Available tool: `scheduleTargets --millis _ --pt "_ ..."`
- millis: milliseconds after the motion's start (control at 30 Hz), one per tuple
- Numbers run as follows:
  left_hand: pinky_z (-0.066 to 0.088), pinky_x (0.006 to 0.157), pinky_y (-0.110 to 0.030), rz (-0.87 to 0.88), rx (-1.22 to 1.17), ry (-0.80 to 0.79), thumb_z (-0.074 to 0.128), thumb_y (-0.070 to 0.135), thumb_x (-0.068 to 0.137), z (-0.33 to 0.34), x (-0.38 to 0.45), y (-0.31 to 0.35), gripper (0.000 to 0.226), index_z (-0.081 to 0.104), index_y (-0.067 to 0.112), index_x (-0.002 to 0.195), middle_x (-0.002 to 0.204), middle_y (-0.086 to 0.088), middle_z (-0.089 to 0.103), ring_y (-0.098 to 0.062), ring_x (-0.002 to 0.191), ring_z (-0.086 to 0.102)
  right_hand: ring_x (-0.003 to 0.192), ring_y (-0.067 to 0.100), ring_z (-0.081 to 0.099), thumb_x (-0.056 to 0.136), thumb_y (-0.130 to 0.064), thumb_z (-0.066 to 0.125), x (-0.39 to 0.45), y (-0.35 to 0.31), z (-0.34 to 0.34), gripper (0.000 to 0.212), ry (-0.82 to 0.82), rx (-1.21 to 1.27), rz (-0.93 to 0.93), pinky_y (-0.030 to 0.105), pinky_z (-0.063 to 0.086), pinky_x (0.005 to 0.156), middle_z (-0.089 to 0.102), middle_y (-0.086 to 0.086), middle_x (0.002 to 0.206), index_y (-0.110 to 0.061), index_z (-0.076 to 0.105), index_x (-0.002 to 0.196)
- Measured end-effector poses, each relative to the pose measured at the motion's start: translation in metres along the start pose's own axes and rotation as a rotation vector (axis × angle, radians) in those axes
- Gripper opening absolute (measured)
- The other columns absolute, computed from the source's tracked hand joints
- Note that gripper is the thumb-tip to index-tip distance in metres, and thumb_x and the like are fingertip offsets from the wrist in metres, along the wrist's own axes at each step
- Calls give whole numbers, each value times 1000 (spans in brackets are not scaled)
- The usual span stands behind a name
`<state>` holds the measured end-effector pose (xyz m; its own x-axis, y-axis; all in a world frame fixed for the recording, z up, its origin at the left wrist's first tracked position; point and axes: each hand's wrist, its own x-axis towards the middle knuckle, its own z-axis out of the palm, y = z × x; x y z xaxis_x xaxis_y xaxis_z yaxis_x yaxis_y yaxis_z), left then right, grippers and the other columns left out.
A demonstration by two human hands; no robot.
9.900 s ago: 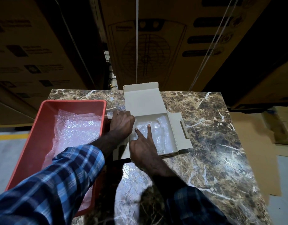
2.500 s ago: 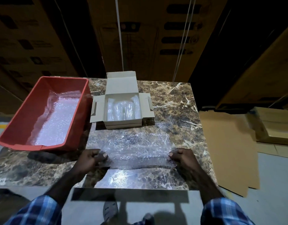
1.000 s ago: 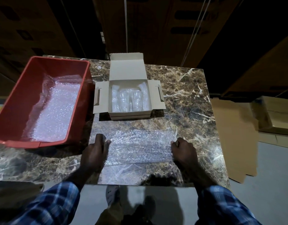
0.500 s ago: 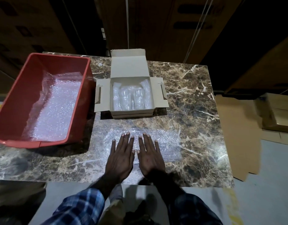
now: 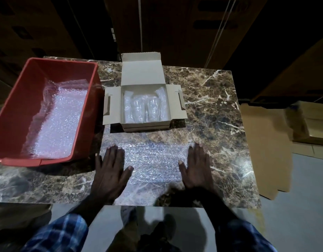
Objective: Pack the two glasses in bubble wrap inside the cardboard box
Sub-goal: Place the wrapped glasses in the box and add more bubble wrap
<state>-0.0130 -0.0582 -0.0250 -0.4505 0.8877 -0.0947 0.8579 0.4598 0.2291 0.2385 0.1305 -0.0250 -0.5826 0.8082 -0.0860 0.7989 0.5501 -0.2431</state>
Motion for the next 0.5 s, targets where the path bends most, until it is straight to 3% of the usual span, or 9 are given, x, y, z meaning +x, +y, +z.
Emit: scheduleTargets --millis 100,200,367,500 --pt "11 122 -56 293 1 24 34 59 101 3 -2 1 71 38 11 153 164 -10 25 -25 153 17 149 30 26 99 -45 39 -14 -38 4 67 92 63 -303 49 27 120 26 18 160 -1 40 149" --pt "24 118 -55 471 -24 45 47 58 97 10 -9 -2 68 52 8 143 157 -12 38 -29 146 36 128 31 56 89 -31 58 -29 -60 26 47 160 123 -556 48 47 106 57 17 141 -3 66 126" --pt "31 114 -54 472 -39 85 58 53 92 7 -13 -6 65 56 9 140 152 -11 46 -28 141 43 108 32 68 87 -9 67 -18 -47 41 11 296 155 -522 45 45 104 72 12 117 -7 75 95" --pt "31 114 -50 502 -67 132 61 41 88 5 -7 -1 54 62 8 131 144 -11 56 -32 132 52 109 27 66 86 -7 64 -3 -41 14 15 256 283 -422 41 38 109 73 5 113 -11 74 97"
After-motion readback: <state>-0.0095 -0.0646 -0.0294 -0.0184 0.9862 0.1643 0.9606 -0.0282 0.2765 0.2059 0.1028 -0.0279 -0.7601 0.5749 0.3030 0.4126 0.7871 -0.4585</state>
